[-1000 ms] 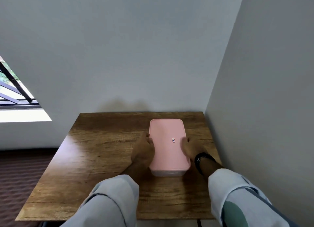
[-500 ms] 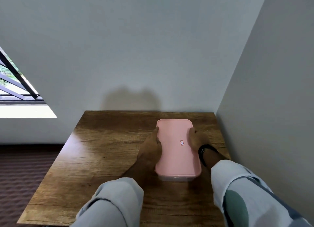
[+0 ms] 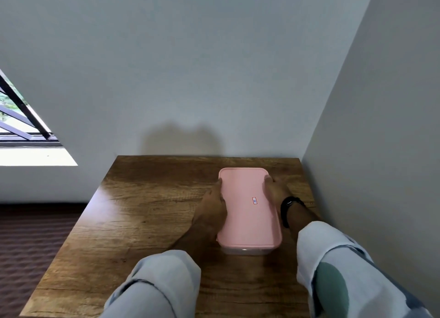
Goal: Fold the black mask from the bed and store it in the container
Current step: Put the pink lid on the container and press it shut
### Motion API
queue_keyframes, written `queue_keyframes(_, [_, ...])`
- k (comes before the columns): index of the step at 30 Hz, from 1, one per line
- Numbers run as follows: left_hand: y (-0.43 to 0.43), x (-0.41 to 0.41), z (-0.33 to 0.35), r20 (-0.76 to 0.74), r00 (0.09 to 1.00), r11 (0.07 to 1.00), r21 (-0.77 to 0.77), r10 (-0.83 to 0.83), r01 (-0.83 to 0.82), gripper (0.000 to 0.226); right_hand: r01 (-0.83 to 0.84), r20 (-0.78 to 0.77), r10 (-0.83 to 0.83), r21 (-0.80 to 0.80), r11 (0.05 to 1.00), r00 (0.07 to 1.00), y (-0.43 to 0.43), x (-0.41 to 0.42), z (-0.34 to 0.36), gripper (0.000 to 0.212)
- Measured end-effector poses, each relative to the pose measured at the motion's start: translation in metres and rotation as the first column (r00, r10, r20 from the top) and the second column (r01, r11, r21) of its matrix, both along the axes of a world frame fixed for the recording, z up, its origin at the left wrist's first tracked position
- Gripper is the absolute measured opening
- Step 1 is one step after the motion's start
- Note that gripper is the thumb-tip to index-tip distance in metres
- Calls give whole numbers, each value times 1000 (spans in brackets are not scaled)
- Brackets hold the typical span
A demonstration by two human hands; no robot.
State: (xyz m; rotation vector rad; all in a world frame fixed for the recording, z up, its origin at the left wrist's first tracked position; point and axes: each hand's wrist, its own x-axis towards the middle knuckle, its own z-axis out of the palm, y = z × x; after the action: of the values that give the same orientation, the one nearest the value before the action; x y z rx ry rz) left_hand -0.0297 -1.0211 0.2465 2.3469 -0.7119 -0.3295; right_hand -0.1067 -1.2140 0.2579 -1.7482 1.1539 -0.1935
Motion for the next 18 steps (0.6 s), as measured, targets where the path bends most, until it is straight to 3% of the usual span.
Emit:
queue_keyframes(3, [2, 2, 8, -56, 998, 997, 69, -29, 33, 59, -76, -45, 77, 27, 997, 996, 12, -26, 9, 51])
queue_keyframes(8, [28, -30, 16, -49, 993, 993, 58, 106, -103, 59, -144, -231, 75, -298, 944, 970, 52, -87, 6, 50])
queue_keyframes(10, [31, -42, 13, -33, 981, 977, 102, 191, -187, 57, -157, -291, 52, -353, 922, 955, 65, -93, 0, 55])
queue_keyframes(15, [37, -61, 20, -145, 965, 975, 78, 218, -209, 49, -134, -285, 30, -353, 926, 958, 87, -98, -2, 56])
queue_keyframes(18, [56, -59, 35, -168, 981, 990, 119, 92, -73, 44, -115, -247, 43, -284, 952, 968, 92, -100, 13, 55])
